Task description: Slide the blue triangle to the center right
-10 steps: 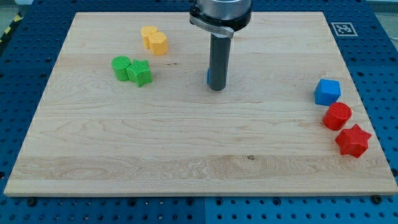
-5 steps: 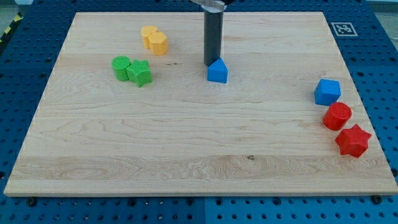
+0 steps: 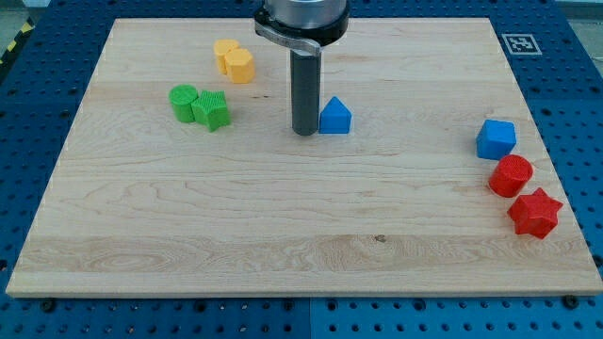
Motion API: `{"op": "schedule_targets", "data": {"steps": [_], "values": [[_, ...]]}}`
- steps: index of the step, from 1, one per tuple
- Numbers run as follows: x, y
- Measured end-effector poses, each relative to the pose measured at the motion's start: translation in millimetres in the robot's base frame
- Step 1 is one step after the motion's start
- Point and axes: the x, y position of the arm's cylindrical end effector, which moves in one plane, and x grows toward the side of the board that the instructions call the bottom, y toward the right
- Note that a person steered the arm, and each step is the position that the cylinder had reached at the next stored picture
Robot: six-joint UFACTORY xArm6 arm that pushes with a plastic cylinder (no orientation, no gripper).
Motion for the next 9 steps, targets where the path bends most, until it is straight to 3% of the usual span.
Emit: {"op": "schedule_targets", "data": {"steps": [9], "values": [[-15,185]]}}
